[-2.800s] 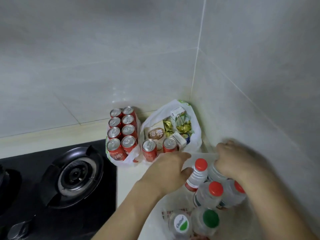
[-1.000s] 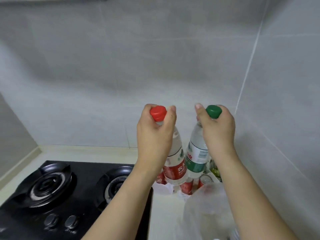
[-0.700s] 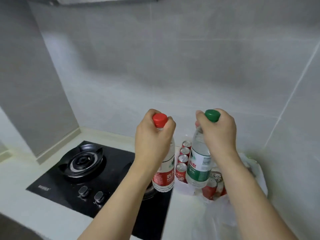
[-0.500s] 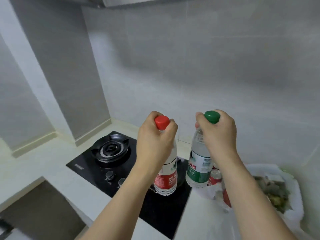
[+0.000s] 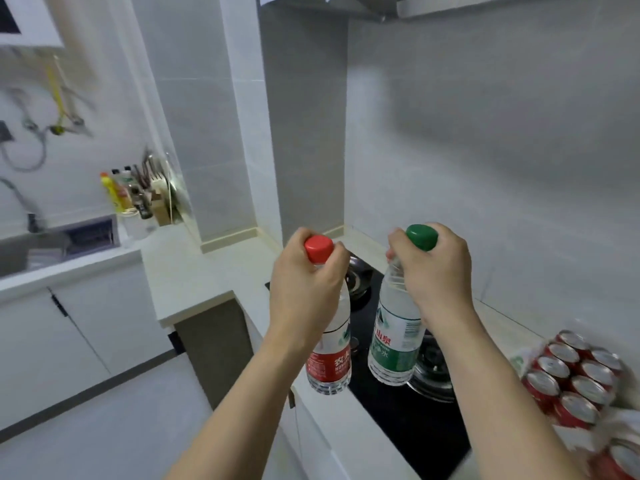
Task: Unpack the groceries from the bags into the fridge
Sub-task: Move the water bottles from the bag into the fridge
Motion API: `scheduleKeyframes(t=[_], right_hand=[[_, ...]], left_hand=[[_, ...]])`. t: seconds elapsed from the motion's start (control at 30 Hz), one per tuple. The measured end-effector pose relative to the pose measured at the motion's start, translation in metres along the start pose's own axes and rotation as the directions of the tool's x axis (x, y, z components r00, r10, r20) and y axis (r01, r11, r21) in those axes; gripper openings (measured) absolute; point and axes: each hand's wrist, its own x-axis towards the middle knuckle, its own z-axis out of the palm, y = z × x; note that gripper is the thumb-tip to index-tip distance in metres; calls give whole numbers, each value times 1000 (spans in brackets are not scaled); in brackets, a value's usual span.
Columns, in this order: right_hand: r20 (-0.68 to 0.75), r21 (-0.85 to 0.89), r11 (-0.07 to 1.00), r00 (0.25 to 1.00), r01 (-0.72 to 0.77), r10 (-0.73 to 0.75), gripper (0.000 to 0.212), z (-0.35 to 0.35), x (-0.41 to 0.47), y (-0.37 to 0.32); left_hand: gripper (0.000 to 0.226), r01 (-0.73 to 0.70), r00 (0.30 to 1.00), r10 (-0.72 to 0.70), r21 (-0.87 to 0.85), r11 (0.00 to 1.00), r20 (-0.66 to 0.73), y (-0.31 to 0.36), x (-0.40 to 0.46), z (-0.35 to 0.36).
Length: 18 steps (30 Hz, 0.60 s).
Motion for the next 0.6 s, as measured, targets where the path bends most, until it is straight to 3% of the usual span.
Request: scheduleKeyframes(t=[0.3,0.6], right_hand=[[216,106,994,975,23,-46,23,109,-46,-49],[407,216,976,904,39,-127,19,202,-85,-93]], left_hand=[[13,24,984,-12,68,997,-176,-40,15,-116],[12,76,938,-15,164,984,-345,-70,19,-209]])
